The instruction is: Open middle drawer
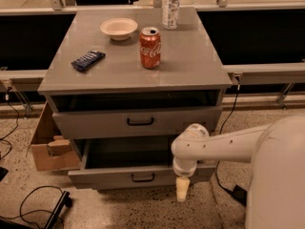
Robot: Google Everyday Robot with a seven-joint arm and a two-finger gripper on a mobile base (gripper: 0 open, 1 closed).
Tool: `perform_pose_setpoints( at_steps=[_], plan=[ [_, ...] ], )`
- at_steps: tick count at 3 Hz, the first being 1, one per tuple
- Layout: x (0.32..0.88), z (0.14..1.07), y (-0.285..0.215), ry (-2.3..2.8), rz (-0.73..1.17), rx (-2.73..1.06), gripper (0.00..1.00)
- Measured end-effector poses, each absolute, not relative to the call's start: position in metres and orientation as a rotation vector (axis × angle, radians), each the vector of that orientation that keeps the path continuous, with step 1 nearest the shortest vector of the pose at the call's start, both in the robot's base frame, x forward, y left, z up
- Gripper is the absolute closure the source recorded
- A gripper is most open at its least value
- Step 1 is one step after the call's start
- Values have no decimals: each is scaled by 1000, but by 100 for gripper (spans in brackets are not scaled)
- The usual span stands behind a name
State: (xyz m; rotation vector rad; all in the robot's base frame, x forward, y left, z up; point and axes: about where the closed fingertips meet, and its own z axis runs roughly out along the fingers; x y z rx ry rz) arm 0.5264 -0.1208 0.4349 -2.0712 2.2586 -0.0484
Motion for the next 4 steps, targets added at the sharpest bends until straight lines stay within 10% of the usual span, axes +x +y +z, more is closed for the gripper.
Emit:
perform_pose_setpoints(
  at_steps=[4],
  plan=[
    [477,440,-123,2331,-6,-2059,89]
  ],
)
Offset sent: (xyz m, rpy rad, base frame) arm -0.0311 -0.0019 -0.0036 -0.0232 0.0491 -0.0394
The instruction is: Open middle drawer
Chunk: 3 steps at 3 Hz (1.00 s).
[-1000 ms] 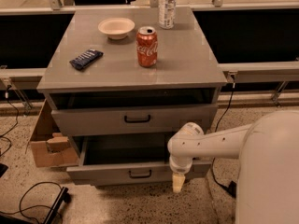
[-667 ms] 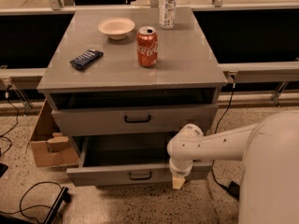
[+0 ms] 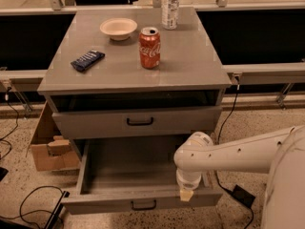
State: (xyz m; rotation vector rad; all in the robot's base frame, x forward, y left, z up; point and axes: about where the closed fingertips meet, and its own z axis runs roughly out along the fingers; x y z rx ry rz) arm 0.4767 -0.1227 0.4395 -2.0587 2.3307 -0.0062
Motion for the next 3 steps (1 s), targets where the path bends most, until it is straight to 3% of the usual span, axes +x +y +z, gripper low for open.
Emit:
perform_pose_setpoints(
  at_steps=[1,3],
  plan=[
    [476,438,-123,2332,-4,-2061,85],
    [474,437,-123,2334,0,-2064,41]
  ],
)
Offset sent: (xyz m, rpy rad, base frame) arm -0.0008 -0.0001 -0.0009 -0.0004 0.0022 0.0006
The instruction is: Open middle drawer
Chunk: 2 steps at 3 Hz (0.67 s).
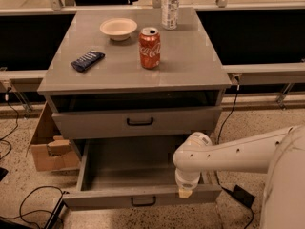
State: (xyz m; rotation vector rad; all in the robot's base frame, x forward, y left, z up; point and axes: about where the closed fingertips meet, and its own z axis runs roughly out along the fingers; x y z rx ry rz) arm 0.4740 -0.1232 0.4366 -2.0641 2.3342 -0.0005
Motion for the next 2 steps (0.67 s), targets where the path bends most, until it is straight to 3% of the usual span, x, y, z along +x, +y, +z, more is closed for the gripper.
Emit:
perform_pose_setpoints(
  at_steps=[2],
  plan=[
    [473,435,-124,2337,3,-2067,0]
  ],
)
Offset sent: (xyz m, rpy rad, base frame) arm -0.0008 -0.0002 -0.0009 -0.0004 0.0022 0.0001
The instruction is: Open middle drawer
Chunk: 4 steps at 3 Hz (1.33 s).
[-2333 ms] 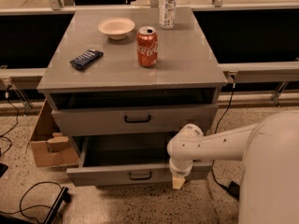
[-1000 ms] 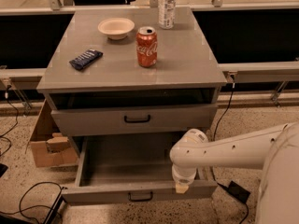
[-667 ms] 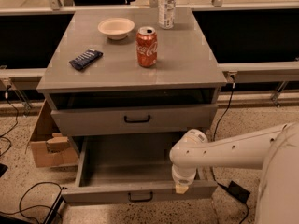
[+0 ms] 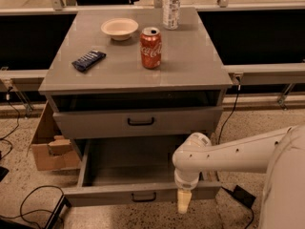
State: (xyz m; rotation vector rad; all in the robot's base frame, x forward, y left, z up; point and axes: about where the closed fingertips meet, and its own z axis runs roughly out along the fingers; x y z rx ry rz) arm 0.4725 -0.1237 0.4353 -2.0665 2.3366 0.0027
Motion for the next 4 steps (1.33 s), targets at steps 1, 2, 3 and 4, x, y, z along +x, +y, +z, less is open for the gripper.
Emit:
perform_pose_setpoints(
  at_steps=[1,2,3,4],
  plan=[
    [472,435,-124,2337,3,-2067,0],
    [465,428,-124,2333,36,-2075,0],
    [427,411,-123,2350,153,-2073,18],
    [394,411,-120,2367,213,-2050,41]
  ],
)
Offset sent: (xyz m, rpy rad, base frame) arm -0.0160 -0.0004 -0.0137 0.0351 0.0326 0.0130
